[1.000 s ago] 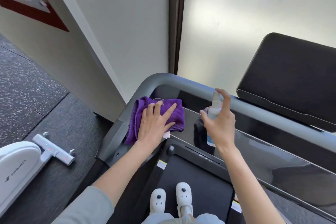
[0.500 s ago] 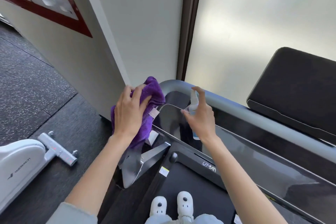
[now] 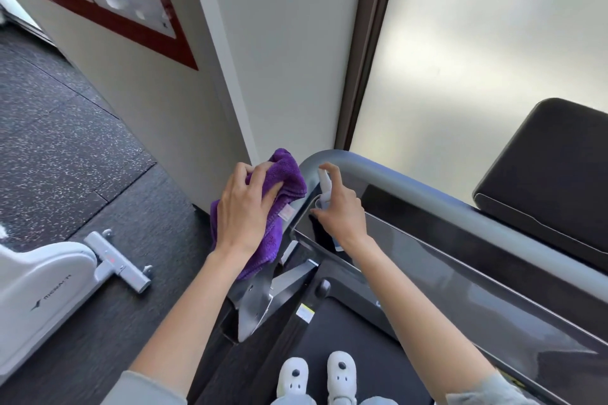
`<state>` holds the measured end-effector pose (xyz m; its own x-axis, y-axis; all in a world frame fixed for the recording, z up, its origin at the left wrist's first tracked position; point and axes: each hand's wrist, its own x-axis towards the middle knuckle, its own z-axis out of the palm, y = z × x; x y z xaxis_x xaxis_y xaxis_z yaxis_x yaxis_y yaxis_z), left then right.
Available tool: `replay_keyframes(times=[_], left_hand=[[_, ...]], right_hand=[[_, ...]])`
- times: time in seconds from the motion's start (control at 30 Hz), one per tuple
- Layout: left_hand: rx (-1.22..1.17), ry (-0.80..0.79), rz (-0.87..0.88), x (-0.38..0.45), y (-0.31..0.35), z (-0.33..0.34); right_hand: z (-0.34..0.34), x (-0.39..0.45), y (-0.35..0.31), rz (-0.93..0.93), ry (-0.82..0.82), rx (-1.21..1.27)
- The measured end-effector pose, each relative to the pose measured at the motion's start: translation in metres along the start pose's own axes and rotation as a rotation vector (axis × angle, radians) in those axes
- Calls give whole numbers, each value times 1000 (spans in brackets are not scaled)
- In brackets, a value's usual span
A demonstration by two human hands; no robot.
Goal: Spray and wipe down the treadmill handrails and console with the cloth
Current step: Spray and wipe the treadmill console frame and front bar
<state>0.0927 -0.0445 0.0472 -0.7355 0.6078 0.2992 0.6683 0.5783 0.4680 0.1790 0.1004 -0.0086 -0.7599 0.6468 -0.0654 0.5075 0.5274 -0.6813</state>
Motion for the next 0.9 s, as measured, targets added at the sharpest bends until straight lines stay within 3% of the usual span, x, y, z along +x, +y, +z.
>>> replay_keyframes(times=[0.23,0.4,0.67,0.9], left_hand=[[6,-21,0,-5,-1,0],[14,-23,6,-9,-1,-2],[-31,-48,74,-19,16,-2],[-122,-84,230,-34,40,10]], right_hand=[[-3,-8,2,-42,32,46],[-19,-30,13,-28,210,114],[-60,-86,46,158,427,402],[-76,-154,66,270,505,285]])
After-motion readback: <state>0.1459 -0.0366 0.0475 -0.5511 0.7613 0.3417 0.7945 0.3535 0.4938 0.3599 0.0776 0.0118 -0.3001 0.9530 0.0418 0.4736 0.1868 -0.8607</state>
